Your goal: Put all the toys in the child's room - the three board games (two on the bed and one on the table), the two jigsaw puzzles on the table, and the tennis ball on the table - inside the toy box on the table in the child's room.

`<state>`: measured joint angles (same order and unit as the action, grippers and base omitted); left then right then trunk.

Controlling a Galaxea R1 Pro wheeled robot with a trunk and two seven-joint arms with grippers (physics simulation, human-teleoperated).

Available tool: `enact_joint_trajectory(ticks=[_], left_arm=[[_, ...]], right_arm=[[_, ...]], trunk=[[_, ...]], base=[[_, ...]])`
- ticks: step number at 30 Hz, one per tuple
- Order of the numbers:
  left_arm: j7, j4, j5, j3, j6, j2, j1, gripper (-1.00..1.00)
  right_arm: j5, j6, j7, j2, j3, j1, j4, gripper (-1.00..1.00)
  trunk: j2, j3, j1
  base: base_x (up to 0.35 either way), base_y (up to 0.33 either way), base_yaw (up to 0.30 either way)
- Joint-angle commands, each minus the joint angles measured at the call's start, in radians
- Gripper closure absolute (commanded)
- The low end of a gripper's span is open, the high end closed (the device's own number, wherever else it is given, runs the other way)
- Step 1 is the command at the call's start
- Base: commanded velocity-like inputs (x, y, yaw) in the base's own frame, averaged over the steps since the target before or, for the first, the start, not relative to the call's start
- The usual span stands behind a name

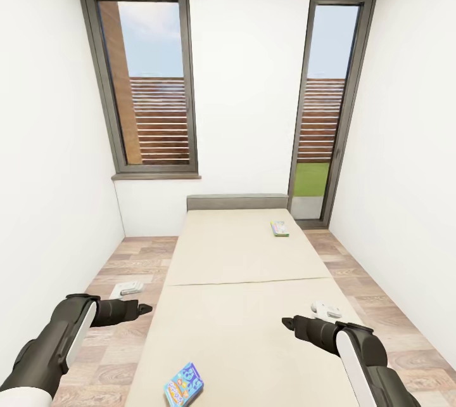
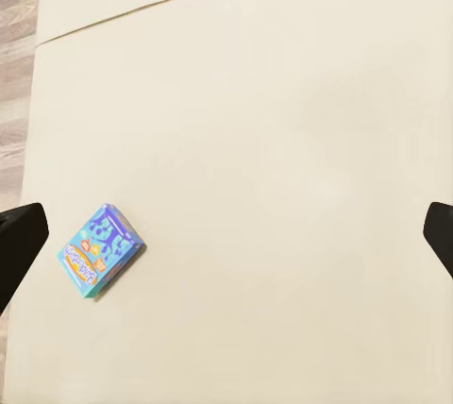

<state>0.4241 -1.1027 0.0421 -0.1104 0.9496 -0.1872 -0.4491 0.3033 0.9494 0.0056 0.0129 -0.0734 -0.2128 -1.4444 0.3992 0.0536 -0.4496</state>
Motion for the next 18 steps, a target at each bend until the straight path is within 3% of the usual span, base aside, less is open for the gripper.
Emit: enact_joint_trajectory(ticks=[1,18], left_arm=[[0.001,0.0,0.004,-0.001,0.006,0.0,0.0,-1.0],[-0.007,0.012,0.002,-0.001,0.004,0.011,0.0,-1.0]], right_arm=[[0.002,0.005,0.001,0.001,-0.002,0.0,-0.001,-1.0],[0.0,0.005,0.002,0.001,-0.002,0.0,-0.002,-1.0]], trunk=[[0.001,0.0,0.0],[0.001,0.0,0.0]], base=[[0.0,0.0,0.0],[0.0,0.0,0.0]])
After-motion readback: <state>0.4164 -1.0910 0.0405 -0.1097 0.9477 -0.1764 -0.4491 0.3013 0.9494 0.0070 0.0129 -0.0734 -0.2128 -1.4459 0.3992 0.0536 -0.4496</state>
